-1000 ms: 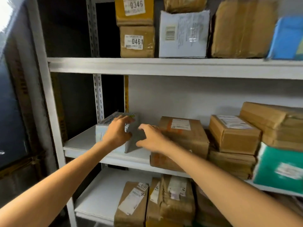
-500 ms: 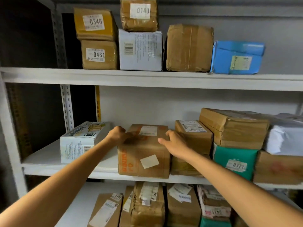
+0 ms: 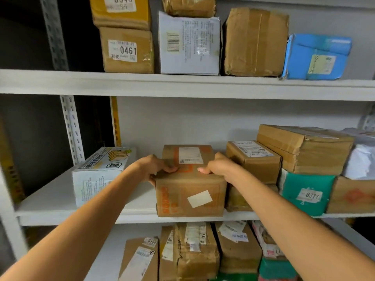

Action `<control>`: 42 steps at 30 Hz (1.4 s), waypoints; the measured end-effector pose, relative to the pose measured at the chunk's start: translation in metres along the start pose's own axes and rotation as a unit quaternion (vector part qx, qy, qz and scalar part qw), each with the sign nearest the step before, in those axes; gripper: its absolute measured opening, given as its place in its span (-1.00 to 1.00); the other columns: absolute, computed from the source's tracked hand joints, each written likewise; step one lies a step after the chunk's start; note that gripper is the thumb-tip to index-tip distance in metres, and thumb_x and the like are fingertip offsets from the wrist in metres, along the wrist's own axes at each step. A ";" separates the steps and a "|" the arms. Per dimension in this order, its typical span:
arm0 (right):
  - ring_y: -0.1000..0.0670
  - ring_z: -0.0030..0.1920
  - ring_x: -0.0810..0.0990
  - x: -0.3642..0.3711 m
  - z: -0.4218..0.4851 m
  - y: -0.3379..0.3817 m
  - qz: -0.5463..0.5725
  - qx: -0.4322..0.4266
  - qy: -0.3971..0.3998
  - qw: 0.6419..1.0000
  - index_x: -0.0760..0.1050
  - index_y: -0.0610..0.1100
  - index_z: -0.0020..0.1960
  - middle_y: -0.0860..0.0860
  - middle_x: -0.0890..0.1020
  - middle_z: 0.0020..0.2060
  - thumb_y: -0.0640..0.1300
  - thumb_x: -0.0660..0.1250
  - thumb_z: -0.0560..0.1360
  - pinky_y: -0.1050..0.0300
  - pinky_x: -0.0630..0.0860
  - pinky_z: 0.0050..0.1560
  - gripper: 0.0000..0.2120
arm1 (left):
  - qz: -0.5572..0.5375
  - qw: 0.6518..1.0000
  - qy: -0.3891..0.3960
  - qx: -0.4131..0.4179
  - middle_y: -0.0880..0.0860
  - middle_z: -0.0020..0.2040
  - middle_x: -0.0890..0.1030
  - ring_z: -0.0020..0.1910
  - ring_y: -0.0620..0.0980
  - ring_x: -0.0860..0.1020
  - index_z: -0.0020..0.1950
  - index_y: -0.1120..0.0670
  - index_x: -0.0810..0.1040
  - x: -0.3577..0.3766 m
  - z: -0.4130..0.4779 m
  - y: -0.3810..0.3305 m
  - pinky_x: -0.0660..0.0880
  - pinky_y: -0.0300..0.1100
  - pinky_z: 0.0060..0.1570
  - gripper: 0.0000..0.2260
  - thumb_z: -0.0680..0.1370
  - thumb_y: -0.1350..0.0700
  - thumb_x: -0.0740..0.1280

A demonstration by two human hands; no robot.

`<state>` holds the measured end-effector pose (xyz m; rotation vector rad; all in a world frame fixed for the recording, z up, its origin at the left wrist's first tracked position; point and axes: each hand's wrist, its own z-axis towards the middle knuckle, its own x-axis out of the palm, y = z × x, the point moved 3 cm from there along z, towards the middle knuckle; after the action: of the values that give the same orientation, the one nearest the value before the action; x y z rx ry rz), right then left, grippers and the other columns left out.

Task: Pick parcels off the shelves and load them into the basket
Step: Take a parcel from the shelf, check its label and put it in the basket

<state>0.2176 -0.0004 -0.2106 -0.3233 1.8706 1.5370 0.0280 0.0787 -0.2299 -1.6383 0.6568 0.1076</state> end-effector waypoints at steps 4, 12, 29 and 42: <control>-0.11 0.34 0.42 0.005 -0.009 -0.007 0.066 -0.009 -0.048 0.997 0.22 -0.17 0.42 -0.11 0.43 0.34 -0.29 0.46 0.43 0.00 0.42 0.28 -0.34 | -0.038 0.994 -0.026 0.096 0.08 -0.01 0.63 -0.06 0.03 0.61 0.21 0.24 0.48 -0.004 -0.009 0.007 0.57 -0.20 -0.16 -0.54 0.36 0.25 0.53; -0.16 0.48 0.21 0.030 -0.015 -0.019 0.155 -0.087 -0.132 0.975 -0.06 -0.10 0.56 -0.15 0.22 0.49 -0.08 0.56 0.33 -0.16 0.30 0.42 0.04 | -0.155 0.967 -0.086 0.184 0.11 -0.01 0.60 -0.13 -0.02 0.60 0.31 0.16 0.34 -0.001 -0.045 0.024 0.52 -0.29 -0.39 -0.51 0.45 0.33 0.43; 0.09 -0.01 0.50 0.010 -0.076 -0.049 0.264 -0.199 -0.080 0.940 0.32 -0.17 0.11 0.06 0.49 -0.06 -0.48 0.55 0.21 0.54 0.43 -0.30 -0.38 | -0.163 0.927 -0.146 0.304 0.13 -0.01 0.66 0.03 0.09 0.63 0.17 0.10 0.50 0.005 -0.100 0.060 0.62 -0.07 -0.17 -0.39 0.23 0.54 0.48; -0.16 0.08 0.61 -0.011 -0.050 -0.076 0.582 -0.085 0.021 0.809 0.48 -0.30 0.26 -0.19 0.63 0.09 -0.35 0.26 0.54 -0.03 0.55 0.01 -0.70 | 0.111 0.871 -0.207 0.431 -0.32 0.51 0.06 0.49 -0.25 0.11 0.52 -0.25 0.08 0.027 -0.160 0.026 0.17 -0.09 0.40 -0.06 0.24 -0.37 0.44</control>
<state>0.2532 -0.0701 -0.2585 0.9245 2.0425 2.4576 -0.0090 -0.0812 -0.2341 -0.6371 0.4510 0.2802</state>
